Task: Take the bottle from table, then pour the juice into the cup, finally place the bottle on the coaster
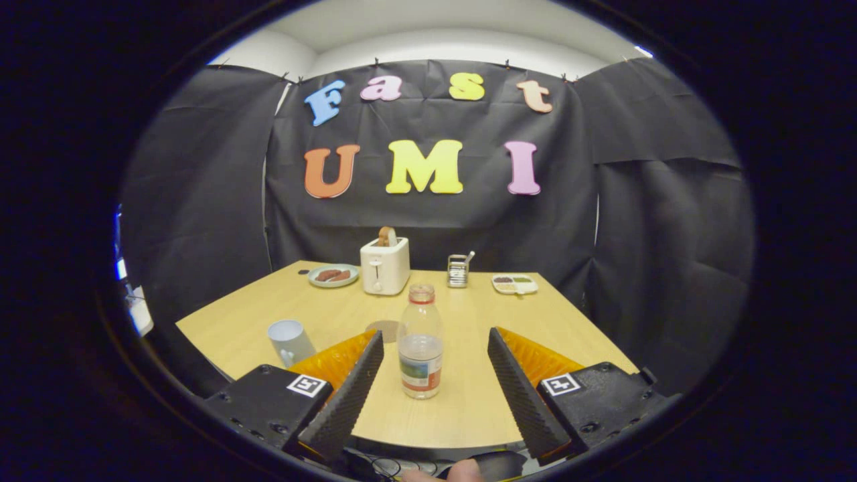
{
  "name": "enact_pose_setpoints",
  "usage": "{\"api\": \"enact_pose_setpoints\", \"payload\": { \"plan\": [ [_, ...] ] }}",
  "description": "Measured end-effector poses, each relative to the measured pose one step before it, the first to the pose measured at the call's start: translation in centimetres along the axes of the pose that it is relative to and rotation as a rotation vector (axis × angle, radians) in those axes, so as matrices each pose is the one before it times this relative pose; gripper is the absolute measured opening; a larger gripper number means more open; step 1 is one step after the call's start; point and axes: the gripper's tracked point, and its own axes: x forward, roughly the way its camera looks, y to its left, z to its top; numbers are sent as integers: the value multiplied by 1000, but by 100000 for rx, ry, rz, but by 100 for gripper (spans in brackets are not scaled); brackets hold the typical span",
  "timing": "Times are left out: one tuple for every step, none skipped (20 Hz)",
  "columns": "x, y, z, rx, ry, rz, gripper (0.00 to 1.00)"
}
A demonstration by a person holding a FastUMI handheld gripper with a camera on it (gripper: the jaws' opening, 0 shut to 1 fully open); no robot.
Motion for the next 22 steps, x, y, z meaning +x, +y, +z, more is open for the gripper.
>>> {"api": "enact_pose_setpoints", "payload": {
  "plan": [
    [575,115,-634,0,388,257,100],
    [814,148,-968,-558,1300,81,100],
    [913,195,-1259,-1182,2190,-308,100],
    [931,161,-1174,-1645,2082,-92,100],
    [933,339,-886,-1243,1915,381,100],
    [771,158,-783,29,1829,488,100],
    [885,206,-629,815,1741,779,100],
    [709,19,-455,1019,1245,362,100],
    [805,-111,-345,1309,778,12,100],
    [789,-80,-210,1516,739,127,100],
    [894,51,-295,1668,504,158,100],
    [674,-233,-7,1284,-272,-440,100],
    [719,-108,70,1199,-595,-308,100],
    [520,-45,70,1056,-518,-210,100],
    [507,-8,-82,1517,-271,229,100],
    [597,148,-88,1090,140,167,100],
    [490,162,-3,852,-307,86,100],
    [540,131,-26,407,97,79,100],
    [252,272,-129,515,195,420,100],
    [247,166,38,788,-442,355,100],
    [29,41,279,735,-1061,-211,100],
    [114,-35,225,284,-640,-393,99]
  ]
}}
